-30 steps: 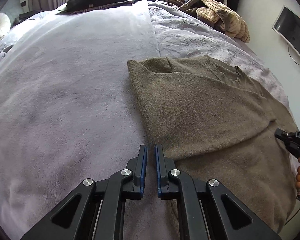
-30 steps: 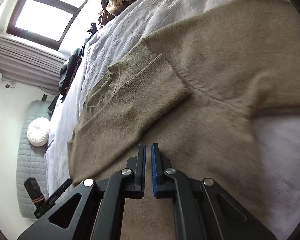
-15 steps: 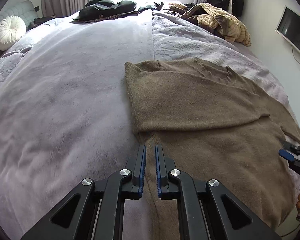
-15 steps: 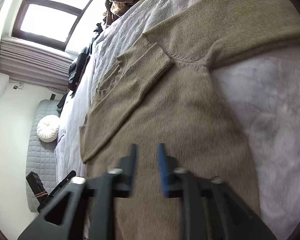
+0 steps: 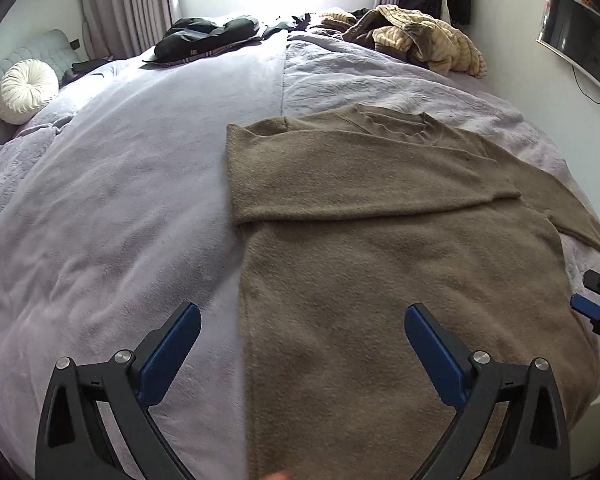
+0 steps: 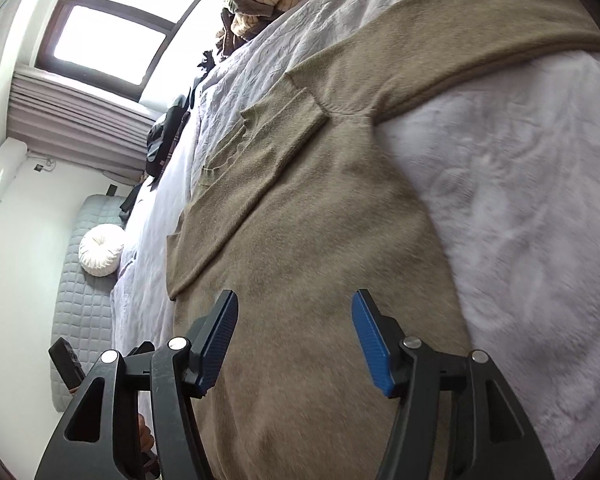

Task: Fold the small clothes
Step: 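Move the right gripper to the other sleeve cuff and close it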

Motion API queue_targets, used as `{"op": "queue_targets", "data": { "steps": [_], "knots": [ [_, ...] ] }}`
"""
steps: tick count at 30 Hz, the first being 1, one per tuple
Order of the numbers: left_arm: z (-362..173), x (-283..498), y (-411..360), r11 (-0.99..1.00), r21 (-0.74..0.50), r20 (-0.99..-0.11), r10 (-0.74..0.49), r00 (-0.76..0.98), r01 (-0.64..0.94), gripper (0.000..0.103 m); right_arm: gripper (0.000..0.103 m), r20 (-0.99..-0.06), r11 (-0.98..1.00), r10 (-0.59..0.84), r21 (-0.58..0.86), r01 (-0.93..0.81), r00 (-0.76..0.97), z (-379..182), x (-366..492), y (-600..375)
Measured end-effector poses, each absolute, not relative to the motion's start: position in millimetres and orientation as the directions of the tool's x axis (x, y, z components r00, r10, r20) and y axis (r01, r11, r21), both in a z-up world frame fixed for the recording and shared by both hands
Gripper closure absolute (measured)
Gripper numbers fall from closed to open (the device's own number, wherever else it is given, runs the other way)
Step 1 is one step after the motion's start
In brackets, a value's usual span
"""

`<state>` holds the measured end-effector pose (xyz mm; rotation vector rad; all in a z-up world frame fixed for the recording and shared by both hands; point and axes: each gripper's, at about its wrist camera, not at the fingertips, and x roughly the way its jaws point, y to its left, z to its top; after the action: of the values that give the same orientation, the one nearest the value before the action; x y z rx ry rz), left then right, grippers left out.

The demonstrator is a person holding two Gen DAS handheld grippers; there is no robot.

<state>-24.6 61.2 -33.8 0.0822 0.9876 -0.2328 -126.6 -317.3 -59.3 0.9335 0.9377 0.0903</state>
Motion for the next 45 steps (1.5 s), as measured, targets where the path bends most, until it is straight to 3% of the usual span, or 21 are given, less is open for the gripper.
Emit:
{"op": "queue_targets", "data": {
  "steps": [12,20,29,42,44,45],
  "knots": [
    [-29.1,-51.8,4.4,0.959,-0.065,-0.849,-0.198,0.49,0.276,0.001,0.039,-0.637,0.575,0.341,0.723,0.383,0.692,-52.8,-179.6,-389.0],
    [-14.5,-52.8,-50.3,0.935,-0.078,-0.836,-0.25,0.489,0.345,0.001,0.039,-0.605,0.499,0.188,0.737,0.455,0.774,-35.2,-204.7,-474.6],
    [-13.6,-42.4,-98.3,0.924,-0.112,-0.837,-0.285,0.467,0.365,0.001,0.039,-0.631,0.323,0.021,0.739,0.592,0.776,-48.8,-214.3,-568.3],
    [-13.9,-16.4,-134.9,0.922,-0.125,-0.836,-0.298,0.462,0.367,0.001,0.039,-0.619,0.228,-0.021,0.761,0.607,0.785,-78.5,-175.2,-609.3],
    [-13.3,-10.9,-134.0,0.924,-0.126,-0.831,-0.297,0.47,0.361,0.001,0.044,-0.601,0.214,-0.026,0.777,0.592,0.799,-78.4,-170.6,-611.5],
    [-12.6,-7.9,-132.3,0.926,-0.127,-0.829,-0.296,0.475,0.355,0.001,0.061,-0.588,0.206,-0.028,0.788,0.58,0.808,-78.5,-168.5,-612.6]
  ]
}}
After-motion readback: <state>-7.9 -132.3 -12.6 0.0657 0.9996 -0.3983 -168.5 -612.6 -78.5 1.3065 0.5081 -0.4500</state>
